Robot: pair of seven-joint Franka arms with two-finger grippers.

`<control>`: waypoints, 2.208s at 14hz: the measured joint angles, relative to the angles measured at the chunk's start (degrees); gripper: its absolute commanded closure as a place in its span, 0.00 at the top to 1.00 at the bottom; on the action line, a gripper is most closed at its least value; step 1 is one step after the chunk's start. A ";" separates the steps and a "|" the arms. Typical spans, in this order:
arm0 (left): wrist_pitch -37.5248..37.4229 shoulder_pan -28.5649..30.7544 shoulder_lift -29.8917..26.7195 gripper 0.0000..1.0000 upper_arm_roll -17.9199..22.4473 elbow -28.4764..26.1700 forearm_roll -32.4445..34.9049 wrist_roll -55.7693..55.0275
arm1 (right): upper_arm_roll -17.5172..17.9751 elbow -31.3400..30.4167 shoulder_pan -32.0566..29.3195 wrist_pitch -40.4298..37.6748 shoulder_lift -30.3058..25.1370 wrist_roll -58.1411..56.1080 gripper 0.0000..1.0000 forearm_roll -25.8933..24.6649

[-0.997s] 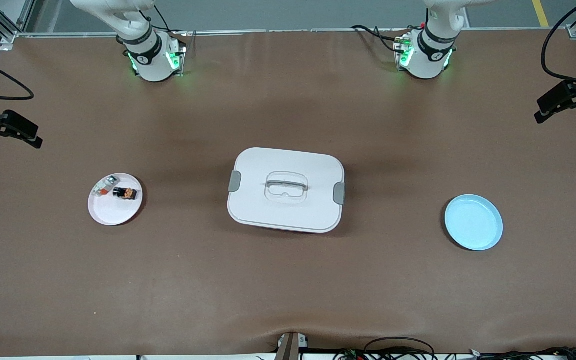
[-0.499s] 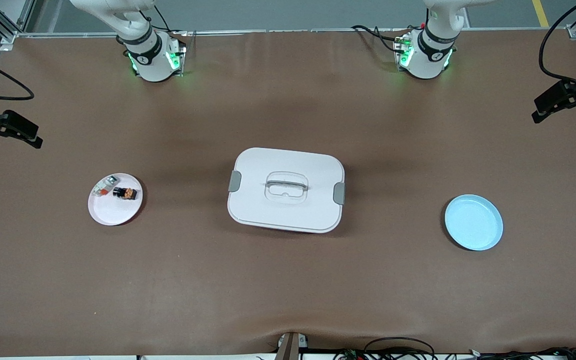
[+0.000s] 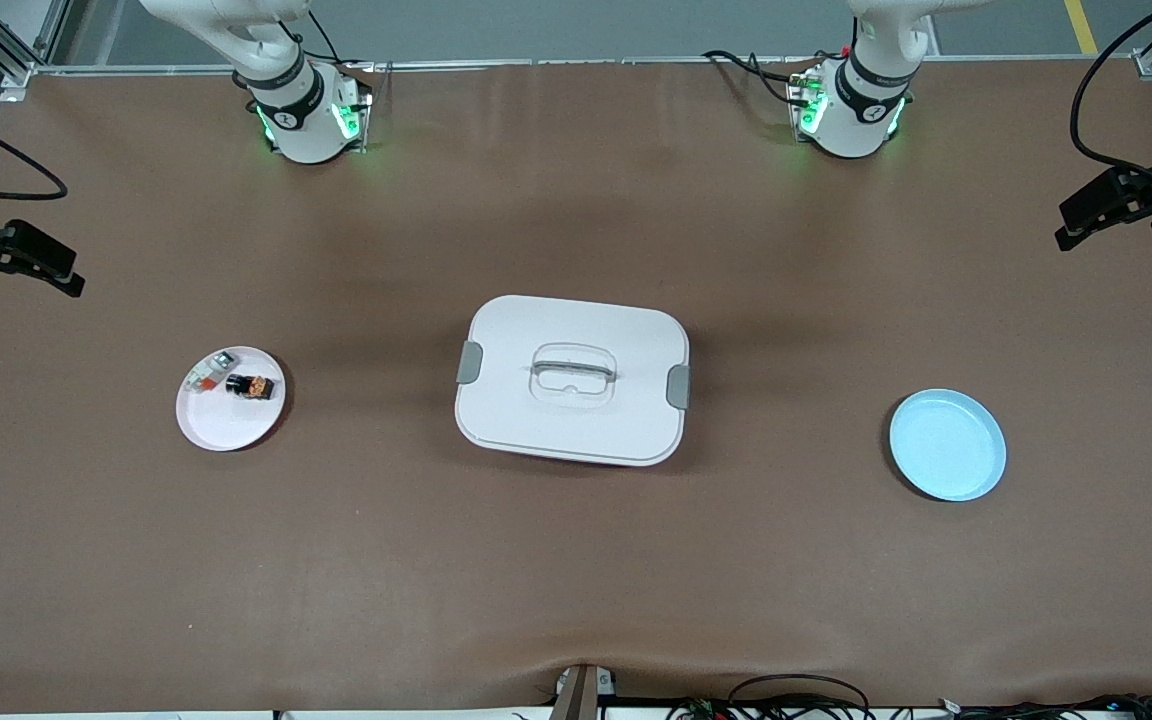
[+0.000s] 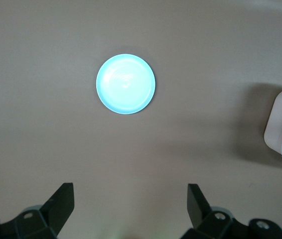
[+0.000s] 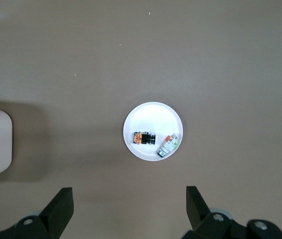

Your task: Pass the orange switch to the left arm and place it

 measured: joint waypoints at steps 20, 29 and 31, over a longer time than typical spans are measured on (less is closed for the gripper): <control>0.00 0.15 0.07 1.00 0.00 0.01 0.00 0.00 | -0.22 -3.81 -0.72 3.99 6.72 0.01 1.00 -1.77; 0.01 0.24 0.06 1.00 0.02 0.11 0.00 0.00 | -0.36 -26.99 -1.41 31.54 8.70 0.00 1.00 -1.82; 0.04 0.26 0.06 1.00 0.03 0.12 0.00 0.00 | -0.36 -29.55 -1.42 33.39 9.30 0.00 1.00 -1.82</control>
